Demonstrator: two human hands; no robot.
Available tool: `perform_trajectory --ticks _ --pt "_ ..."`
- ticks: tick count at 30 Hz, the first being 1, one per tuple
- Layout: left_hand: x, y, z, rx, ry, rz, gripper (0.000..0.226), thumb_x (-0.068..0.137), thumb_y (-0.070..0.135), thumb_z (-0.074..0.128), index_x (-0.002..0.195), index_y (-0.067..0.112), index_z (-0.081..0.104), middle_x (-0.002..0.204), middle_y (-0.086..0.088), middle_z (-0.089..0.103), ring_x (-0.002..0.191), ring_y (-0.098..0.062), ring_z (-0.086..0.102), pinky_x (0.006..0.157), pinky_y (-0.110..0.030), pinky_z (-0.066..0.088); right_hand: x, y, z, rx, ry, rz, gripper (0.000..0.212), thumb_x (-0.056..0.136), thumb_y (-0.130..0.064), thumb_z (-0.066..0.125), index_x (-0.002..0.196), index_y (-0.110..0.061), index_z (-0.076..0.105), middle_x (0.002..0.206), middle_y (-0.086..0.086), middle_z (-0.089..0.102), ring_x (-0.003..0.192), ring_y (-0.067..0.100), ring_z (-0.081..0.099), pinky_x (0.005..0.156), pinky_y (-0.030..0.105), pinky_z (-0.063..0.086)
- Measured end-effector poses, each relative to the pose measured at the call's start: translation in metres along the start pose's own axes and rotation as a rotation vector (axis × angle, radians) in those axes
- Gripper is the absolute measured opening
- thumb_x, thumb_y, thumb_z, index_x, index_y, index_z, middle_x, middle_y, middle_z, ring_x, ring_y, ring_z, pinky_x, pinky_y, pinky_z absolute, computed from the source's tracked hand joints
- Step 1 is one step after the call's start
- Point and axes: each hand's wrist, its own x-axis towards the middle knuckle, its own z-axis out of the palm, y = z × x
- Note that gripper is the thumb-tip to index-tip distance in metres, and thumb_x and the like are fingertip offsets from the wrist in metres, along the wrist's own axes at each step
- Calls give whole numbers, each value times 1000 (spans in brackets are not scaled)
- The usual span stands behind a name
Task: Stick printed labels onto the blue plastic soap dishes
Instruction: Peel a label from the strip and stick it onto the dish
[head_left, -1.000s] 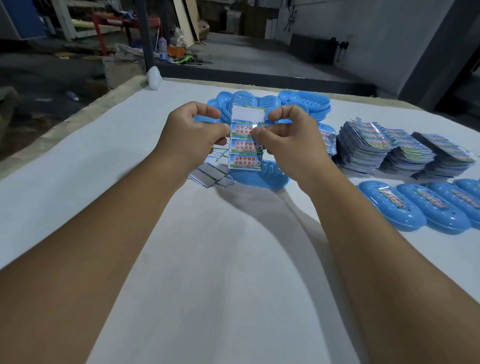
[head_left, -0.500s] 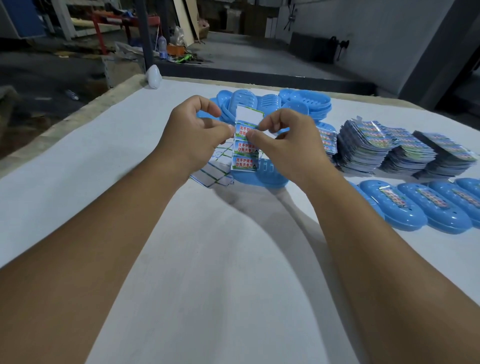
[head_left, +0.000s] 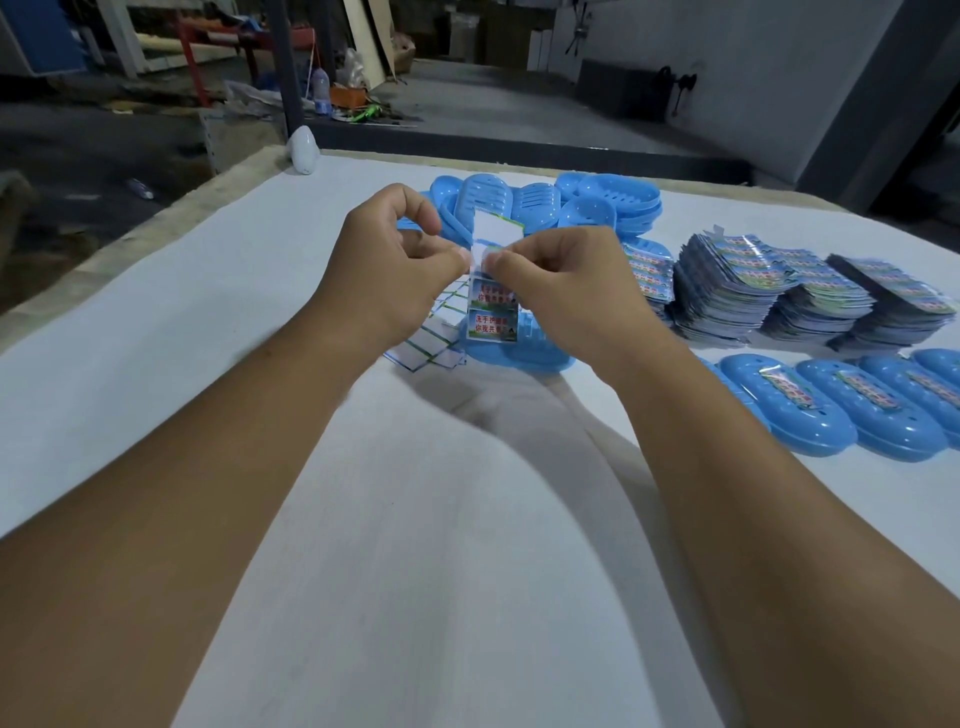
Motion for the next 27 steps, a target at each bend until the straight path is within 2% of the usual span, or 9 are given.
perform_trajectory --ticks 4,8,11,14,18,21,23,27 --pt "3 -4 -1 82 56 -2 27 86 17 74 85 24 47 71 -7 70 58 -10 52 51 -14 44 2 1 -4 32 8 51 26 89 -31 74 71 -14 77 55 -5 59 48 5 45 45 14 36" --pt "7 -11 -6 199 69 8 29 87 18 71 81 28 45 80 -7 72 74 -19 65 71 -31 53 5 3 -8 51 6 131 25 86 -32 74 74 -9 76 67 8 62 59 15 47 54 30 42" --pt "10 -14 -9 260 69 -11 29 88 17 69 81 28 43 83 -7 72 78 -22 65 77 -38 54 6 5 -10 24 13 168 24 84 -30 74 73 -10 76 67 10 66 58 13 49 56 31 44" --pt "13 -17 -11 297 78 -52 23 87 16 64 86 27 45 85 -6 72 71 -20 59 67 -35 50 7 7 -12 16 22 195 25 81 -31 73 72 -8 75 65 5 65 58 11 49 57 31 44" --pt "14 -19 -14 324 79 -147 20 86 17 64 93 25 47 90 -1 70 64 -8 55 52 -26 39 9 9 -15 39 42 229 22 79 -31 74 69 -12 76 57 -11 64 49 4 50 49 19 44" --pt "15 -22 -16 356 84 -194 23 86 24 68 98 24 49 98 0 68 68 -5 54 49 -24 36 8 9 -16 62 35 245 21 78 -30 74 62 -18 74 57 -11 64 49 3 51 47 16 43" --pt "16 -24 -18 406 94 -217 25 86 29 70 101 24 50 100 1 65 69 -4 54 49 -21 34 8 10 -16 67 39 252 19 79 -29 71 64 -17 74 57 -11 63 50 4 51 46 15 43" --pt "17 -28 -24 522 117 -209 26 84 32 72 99 20 54 89 6 56 71 -6 51 53 -23 32 9 10 -17 66 74 261 20 79 -29 69 64 -16 73 57 -10 64 48 5 52 44 14 44"
